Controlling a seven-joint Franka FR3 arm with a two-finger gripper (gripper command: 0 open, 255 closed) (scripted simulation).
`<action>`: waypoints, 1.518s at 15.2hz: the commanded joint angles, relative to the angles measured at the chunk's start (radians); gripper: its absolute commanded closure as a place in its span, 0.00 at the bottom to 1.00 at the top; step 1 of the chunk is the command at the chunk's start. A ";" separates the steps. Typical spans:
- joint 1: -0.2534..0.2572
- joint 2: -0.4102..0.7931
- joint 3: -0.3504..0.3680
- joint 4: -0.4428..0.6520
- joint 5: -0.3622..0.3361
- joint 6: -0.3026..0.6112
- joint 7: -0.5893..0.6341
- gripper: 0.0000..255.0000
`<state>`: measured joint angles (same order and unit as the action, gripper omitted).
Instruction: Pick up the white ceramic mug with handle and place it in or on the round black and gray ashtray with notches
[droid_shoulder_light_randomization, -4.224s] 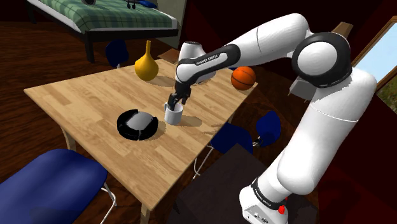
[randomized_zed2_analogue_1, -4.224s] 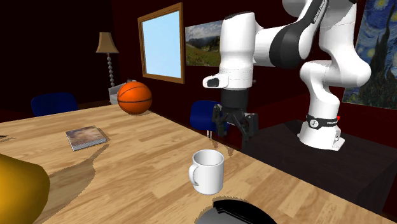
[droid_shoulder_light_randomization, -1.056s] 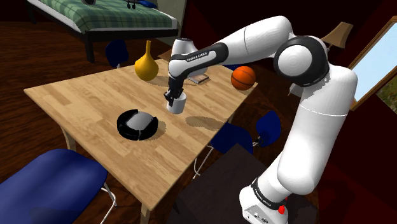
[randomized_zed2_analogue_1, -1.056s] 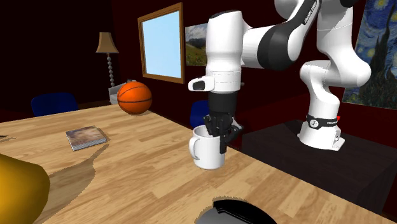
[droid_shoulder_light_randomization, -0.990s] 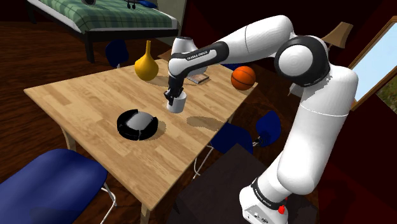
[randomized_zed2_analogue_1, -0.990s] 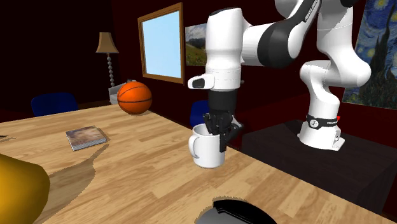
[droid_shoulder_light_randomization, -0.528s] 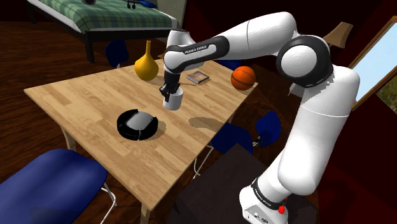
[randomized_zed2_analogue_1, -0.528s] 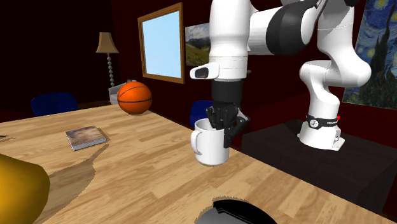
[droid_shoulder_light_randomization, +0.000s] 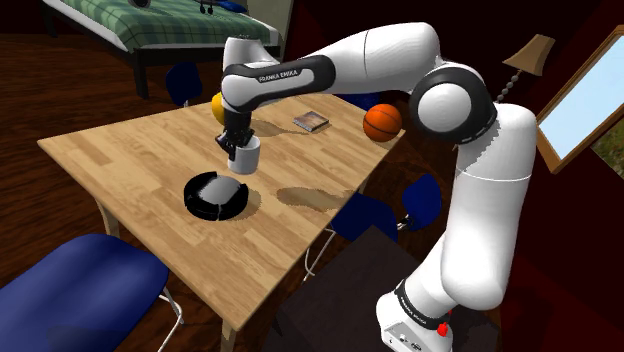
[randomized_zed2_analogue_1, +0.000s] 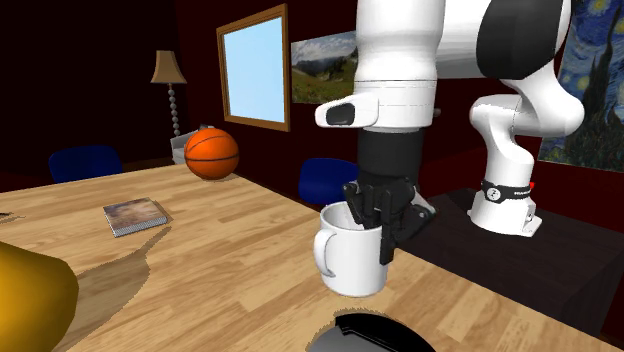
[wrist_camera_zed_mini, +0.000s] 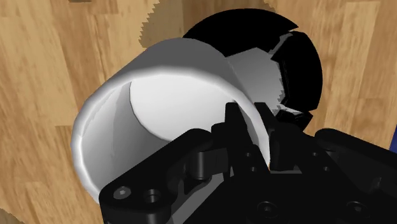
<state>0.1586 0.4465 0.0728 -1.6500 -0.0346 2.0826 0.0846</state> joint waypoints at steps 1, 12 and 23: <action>0.029 0.047 0.008 0.089 -0.007 -0.043 0.038 1.00; 0.095 0.191 0.019 0.252 -0.023 -0.063 0.114 1.00; 0.097 0.255 0.015 0.209 -0.029 0.044 0.117 1.00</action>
<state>0.2540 0.6960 0.0879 -1.4404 -0.0632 2.1196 0.1999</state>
